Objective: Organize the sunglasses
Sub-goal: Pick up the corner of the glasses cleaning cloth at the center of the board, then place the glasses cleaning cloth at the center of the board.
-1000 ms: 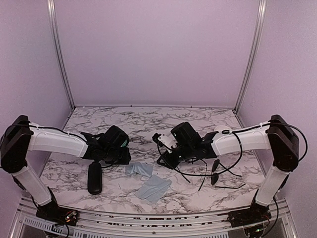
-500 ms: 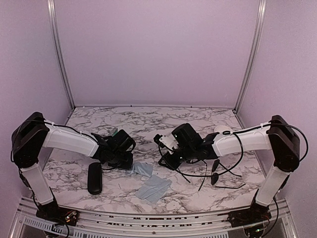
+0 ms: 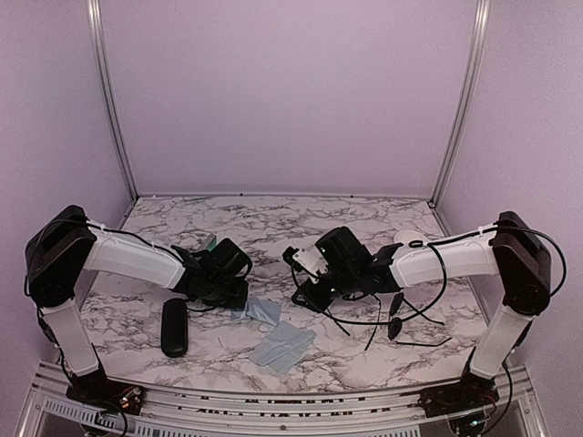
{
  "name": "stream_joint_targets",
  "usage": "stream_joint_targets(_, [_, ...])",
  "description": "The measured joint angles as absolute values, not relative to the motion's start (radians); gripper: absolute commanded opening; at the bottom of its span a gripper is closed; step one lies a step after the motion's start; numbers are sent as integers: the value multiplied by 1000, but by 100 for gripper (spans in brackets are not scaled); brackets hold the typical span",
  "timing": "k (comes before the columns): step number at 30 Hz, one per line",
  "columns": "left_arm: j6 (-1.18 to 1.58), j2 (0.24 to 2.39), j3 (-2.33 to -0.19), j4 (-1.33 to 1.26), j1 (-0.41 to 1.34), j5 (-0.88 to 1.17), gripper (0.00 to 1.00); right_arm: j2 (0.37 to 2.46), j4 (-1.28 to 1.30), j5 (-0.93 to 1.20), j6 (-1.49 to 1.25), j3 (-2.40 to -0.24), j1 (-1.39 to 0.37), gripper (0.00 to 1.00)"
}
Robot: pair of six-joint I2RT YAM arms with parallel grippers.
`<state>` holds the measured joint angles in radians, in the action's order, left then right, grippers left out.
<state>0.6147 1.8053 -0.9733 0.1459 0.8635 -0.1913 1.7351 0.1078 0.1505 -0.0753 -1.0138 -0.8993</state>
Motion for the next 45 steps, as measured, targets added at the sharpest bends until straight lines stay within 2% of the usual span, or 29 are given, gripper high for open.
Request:
stream_joint_targets(7, [612,1755,-952,164,891,-190,0,1735,106,151,-79,-1014,-899,29])
stream_joint_targets(16, [613,1514,-977,223,895,-195,0,1735,105,154,-83,-1014,-899,29])
stream_joint_targets(22, [621,1431,-979,242,898,-182,0,1732,82,191,-78,-1014,-899,29])
stream_joint_targets(32, [590,1398,-1070,268,948,-45,0,1605,68,184,-10,-1014,-899,29])
stream_joint_targets(39, [559,1389,-1166,267,958,81,0,1460,68,85,12,-982,-899,29])
stream_joint_targets(45, [569,1431,-1211,265,930,102,0,1385,77,0,10,-917,-888,29])
